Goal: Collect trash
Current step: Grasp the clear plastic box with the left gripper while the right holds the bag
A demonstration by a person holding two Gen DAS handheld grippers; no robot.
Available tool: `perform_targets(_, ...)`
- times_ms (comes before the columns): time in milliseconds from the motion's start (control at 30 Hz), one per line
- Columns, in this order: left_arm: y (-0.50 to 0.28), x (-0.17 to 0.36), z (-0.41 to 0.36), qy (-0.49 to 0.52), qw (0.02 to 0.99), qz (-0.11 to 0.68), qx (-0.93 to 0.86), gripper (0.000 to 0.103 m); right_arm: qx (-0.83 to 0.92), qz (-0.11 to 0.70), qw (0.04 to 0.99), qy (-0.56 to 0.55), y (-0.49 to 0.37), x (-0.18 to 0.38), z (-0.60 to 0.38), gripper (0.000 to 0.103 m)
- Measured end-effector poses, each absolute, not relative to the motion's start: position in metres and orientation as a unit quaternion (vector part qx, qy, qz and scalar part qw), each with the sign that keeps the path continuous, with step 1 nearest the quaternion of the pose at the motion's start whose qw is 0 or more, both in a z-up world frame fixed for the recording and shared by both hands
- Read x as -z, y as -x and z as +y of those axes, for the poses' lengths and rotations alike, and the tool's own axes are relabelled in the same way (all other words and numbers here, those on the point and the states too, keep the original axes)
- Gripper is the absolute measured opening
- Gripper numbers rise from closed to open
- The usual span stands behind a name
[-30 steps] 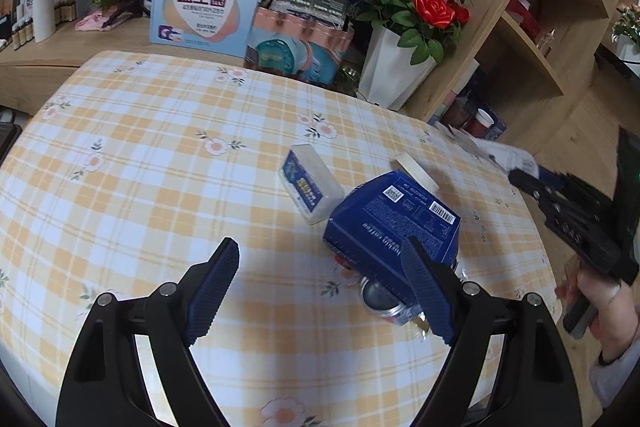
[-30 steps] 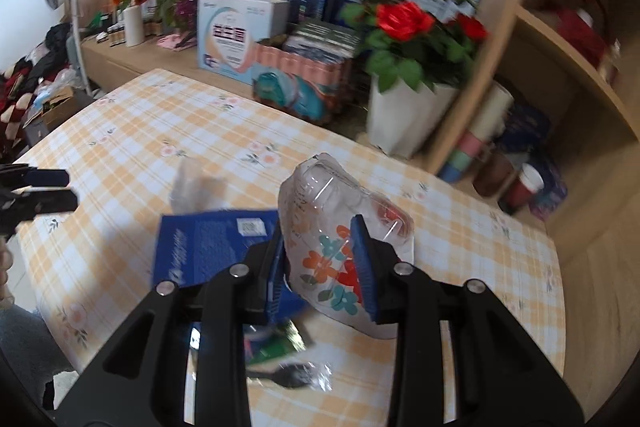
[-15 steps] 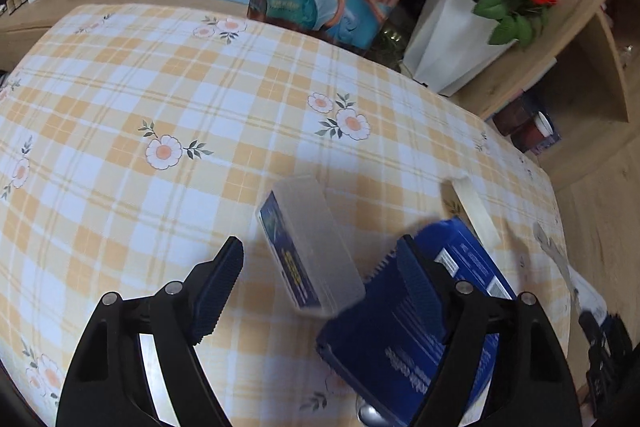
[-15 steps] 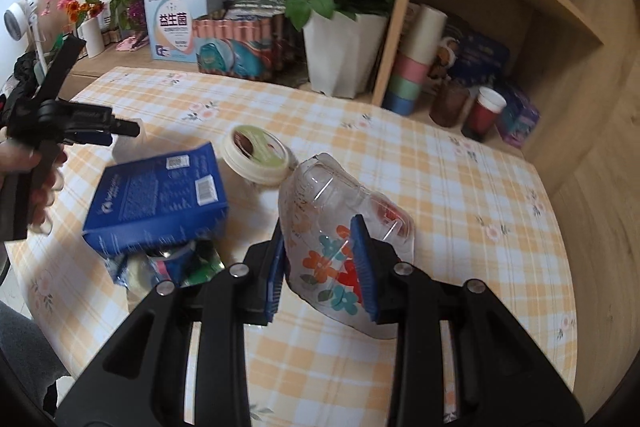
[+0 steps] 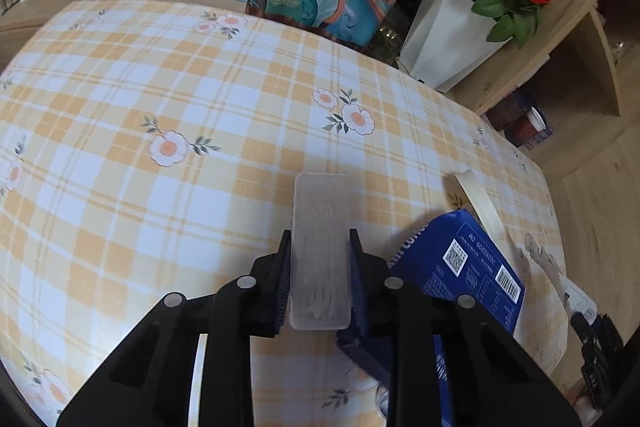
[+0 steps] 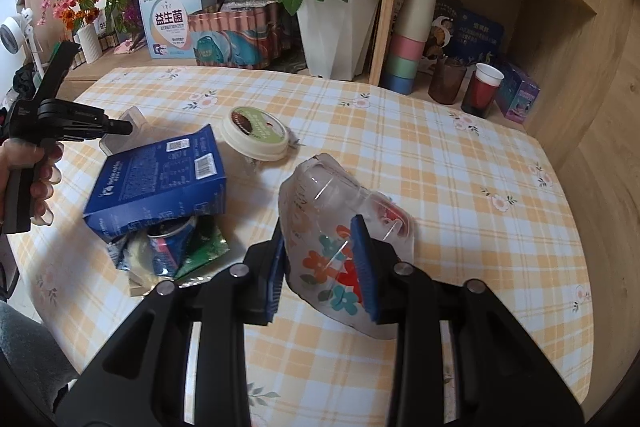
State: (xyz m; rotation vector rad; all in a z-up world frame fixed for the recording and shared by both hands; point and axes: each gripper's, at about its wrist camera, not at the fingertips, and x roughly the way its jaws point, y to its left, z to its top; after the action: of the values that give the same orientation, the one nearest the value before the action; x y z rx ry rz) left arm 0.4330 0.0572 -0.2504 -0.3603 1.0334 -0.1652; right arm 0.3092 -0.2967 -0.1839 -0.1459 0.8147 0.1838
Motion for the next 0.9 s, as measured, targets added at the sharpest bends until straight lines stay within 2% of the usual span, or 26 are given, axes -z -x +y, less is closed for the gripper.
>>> perform_targets(400, -0.363, 0.195, 0.085, 0.165, 0.873, 0.448, 0.097, 0.025, -0.105, 0.382, 0.916, 0.062, -0.284, 0.165, -0.272, 0.034)
perform_targets(900, -0.230, 0.123, 0.072, 0.149, 0.899, 0.388, 0.138, 0.025, -0.120, 0.362, 0.924, 0.039, -0.209, 0.135, -0.257, 0.034)
